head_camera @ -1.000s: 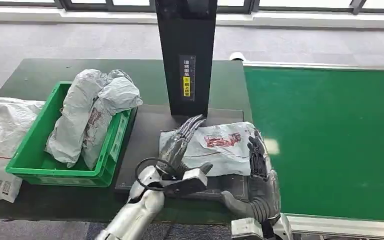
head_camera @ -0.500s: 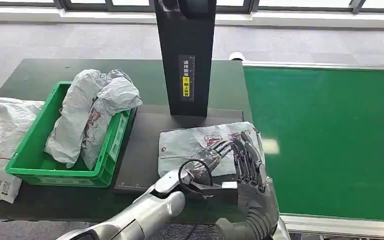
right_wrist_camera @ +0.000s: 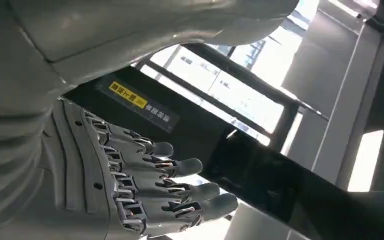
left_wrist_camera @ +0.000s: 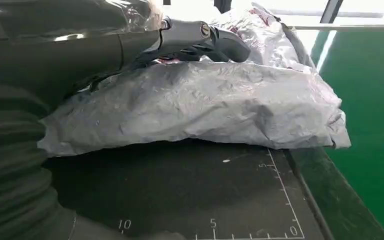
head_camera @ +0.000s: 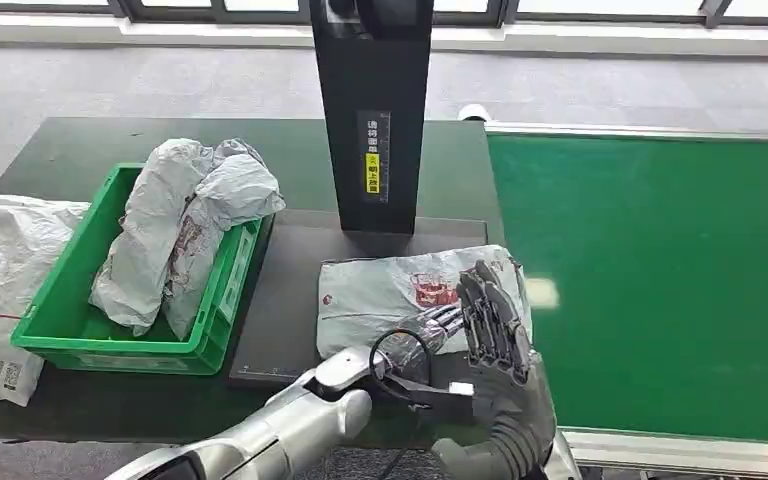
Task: Moved the parcel from conveyor to table for the left to box.
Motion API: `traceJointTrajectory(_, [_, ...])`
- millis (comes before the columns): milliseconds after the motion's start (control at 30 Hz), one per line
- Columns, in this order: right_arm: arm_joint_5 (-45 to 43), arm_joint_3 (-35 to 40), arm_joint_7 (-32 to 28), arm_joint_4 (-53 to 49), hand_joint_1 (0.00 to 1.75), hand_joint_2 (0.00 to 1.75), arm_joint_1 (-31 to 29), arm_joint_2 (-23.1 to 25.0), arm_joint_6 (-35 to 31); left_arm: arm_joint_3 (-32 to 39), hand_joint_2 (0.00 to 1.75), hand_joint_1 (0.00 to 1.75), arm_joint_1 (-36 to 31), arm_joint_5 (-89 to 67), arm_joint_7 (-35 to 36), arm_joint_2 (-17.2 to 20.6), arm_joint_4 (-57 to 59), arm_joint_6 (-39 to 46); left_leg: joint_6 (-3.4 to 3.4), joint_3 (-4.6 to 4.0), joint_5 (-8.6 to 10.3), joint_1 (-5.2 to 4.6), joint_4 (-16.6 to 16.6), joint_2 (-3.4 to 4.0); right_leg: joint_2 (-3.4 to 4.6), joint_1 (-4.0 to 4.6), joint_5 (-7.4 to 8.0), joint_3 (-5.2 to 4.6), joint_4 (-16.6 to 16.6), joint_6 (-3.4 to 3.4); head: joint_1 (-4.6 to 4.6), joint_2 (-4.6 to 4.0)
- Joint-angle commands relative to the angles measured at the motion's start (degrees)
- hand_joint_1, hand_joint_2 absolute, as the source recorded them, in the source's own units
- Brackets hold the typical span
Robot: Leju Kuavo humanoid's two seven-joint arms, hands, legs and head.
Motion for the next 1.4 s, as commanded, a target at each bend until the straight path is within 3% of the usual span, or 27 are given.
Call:
traceJointTrajectory(33, [-0.16,2.83,0.30,2.75,0.00,1.75,-1.63,-2.38,-0.28,-5.13,1.75,0.00,-1.92,0.03,0.26,1.49,3.80,-0.70,0.00,0.09,0.06,0.00,-0.13,0.14,0.14,0.01,0.10,0.04,-0.11,-0.04,0.00,0.00])
traceJointTrajectory(267, [-0.16,2.83,0.30,2.75,0.00,1.75,-1.63,-2.38,-0.28,-5.13,1.75,0.00,-1.92,0.03,0.26,1.49,3.80,-0.70,0.00,0.10,0.03,-0.01,-0.09,0.12,0.12,0.00,0.06,0.07,-0.07,-0.03,0.00,0.00])
traceJointTrajectory(300, [-0.34,2.72,0.30,3.32,0.00,1.75,-1.88,-2.30,-0.25,-4.94,1.75,1.75,-1.80,-0.11,1.72,1.49,4.34,1.09,0.00,0.12,0.07,0.00,-0.16,0.16,0.16,0.01,0.12,0.07,-0.16,-0.04,0.00,0.00])
traceJointTrajectory(567, [0.69,1.54,0.30,4.12,0.00,1.75,-1.65,-0.43,-0.08,0.86,1.75,1.75,-3.16,3.34,3.21,1.49,6.43,11.05,-0.01,0.07,0.07,0.02,-0.12,0.16,0.16,0.03,0.11,0.03,-0.11,-0.05,0.00,0.00])
traceJointTrajectory(1300, [4.01,0.20,0.30,2.26,0.00,1.75,0.44,2.36,3.36,7.17,1.75,1.75,-3.11,-0.03,5.08,1.49,6.95,18.85,-0.02,0.01,0.03,0.02,-0.03,0.09,0.10,0.03,0.05,-0.02,-0.02,-0.03,0.00,0.00])
traceJointTrajectory(1400, [4.08,0.23,0.30,1.92,0.00,1.75,0.89,2.29,2.97,9.50,1.75,1.75,-2.52,-1.54,3.55,1.49,5.97,22.97,-0.02,0.02,0.05,0.01,-0.07,0.14,0.14,0.01,0.08,-0.03,-0.04,-0.04,0.00,0.00])
